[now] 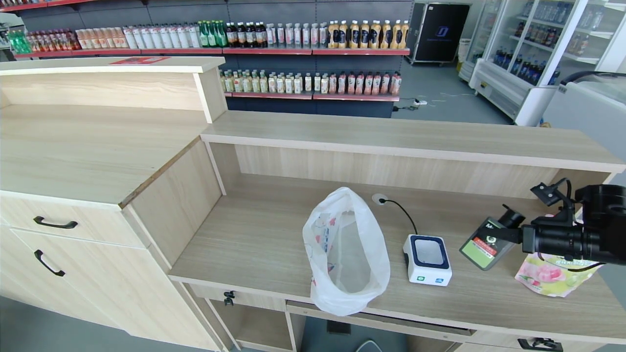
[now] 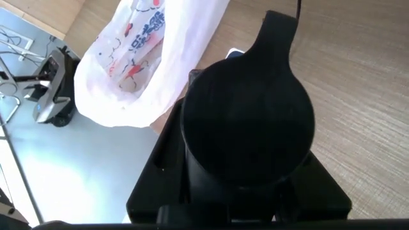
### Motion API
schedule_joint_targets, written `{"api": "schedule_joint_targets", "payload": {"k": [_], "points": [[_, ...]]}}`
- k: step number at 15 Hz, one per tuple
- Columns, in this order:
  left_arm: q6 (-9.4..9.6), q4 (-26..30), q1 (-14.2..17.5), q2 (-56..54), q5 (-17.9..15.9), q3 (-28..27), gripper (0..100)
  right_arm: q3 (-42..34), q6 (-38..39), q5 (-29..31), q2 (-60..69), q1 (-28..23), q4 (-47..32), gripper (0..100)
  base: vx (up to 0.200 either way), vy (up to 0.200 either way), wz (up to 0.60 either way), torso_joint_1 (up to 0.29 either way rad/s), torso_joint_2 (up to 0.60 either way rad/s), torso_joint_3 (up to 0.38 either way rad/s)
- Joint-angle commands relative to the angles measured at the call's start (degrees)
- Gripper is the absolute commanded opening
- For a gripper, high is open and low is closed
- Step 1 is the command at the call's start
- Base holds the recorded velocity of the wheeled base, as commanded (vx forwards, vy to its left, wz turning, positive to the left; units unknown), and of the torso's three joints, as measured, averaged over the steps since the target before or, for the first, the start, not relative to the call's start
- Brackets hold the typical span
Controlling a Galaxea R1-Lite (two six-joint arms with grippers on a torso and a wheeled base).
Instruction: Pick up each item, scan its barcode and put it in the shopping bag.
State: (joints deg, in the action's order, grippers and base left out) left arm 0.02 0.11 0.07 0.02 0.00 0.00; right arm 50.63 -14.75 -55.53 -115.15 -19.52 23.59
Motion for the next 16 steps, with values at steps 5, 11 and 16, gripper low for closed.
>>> {"api": "schedule_joint_targets", "payload": {"k": [5, 11, 16], "points": [[-0.02, -0.02, 0.01, -0.02, 0.0, 0.0, 100, 2.72, -0.54, 0.07, -2.53, 2.73, 0.32, 0, 0.0, 0.0, 0.0, 0.0, 0.0, 0.0], [-0.02, -0.02, 0.01, -0.02, 0.0, 0.0, 100, 4.39, -0.45, 2.62, -4.55, 4.84, 0.67, 0, 0.0, 0.0, 0.0, 0.0, 0.0, 0.0], [0.06, 0.07, 0.01, -0.02, 0.0, 0.0, 100, 5.1, -0.1, 2.88, -5.79, 6.51, 1.11, 0, 0.0, 0.0, 0.0, 0.0, 0.0, 0.0]]}}
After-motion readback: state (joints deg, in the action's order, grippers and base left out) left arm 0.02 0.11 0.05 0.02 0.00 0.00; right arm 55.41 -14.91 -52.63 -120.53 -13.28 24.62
